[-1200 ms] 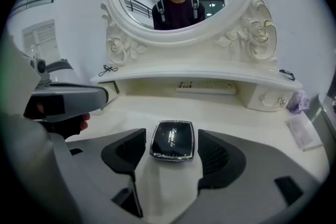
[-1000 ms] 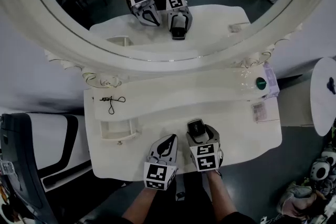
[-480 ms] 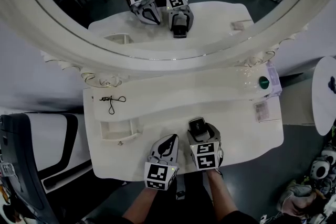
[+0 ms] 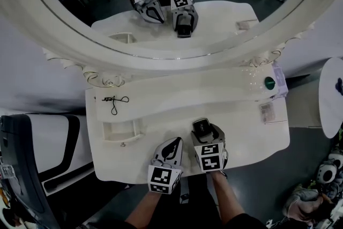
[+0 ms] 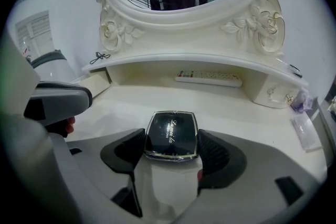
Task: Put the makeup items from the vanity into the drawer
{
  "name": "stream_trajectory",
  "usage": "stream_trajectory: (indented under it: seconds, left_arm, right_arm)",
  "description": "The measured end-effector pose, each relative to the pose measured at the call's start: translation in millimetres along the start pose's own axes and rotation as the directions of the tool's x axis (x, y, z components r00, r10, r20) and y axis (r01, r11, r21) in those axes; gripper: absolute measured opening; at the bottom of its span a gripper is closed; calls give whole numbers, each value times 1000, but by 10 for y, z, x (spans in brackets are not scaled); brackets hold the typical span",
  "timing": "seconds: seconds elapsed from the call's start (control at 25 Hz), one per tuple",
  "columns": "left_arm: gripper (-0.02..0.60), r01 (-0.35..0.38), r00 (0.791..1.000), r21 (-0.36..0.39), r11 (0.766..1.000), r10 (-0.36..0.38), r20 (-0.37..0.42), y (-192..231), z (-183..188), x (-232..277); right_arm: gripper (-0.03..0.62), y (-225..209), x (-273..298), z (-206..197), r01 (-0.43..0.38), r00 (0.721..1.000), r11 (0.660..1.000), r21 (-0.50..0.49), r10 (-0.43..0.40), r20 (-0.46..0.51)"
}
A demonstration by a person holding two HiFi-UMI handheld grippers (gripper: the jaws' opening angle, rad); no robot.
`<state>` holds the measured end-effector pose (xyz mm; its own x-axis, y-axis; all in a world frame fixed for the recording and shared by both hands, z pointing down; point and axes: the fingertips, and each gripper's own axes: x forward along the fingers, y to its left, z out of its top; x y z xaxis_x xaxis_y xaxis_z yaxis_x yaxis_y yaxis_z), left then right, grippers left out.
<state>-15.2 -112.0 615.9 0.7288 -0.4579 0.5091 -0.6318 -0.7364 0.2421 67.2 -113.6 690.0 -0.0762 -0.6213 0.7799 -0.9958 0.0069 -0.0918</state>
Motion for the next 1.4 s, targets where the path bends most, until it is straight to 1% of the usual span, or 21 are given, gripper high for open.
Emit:
stream_trajectory:
  seconds: [0.24,0.48,0.72,0.88,1.0,1.12,1.4]
  left_arm:
    - [15,-9,1000,14,1000,9,24,-15,92,-80]
    - [15,-34,999,17,999,33,43,42,170,-161]
    - [15,-41,997,26,999,40,60,7,247,-213]
    - [14,-43,996,30,999,40,77,-57,365,-316]
    - [15,-42,994,42,998,38,101,-123,510,-409]
    - [14,-42,991,58,997,34,131,-202,672,-531]
    - [14,-50,980,85,995,33,196,-378,961,-823]
  right_arm:
    - [310,-20,-52,31,-3,1000,1000,31,2,26]
    - [310,-45,-238,151,0,997,999,37,-3,82]
    - [310,-72,-392,214,-4,991,999,54,-3,131]
    - [310,-72,-625,330,-12,984,998,65,0,180]
    - [310,-79,-851,470,-18,972,997,70,1,235]
    - [310,-73,-1112,627,-24,953,997,71,1,302]
    - [310,20,-1681,953,-29,889,999,42,6,457]
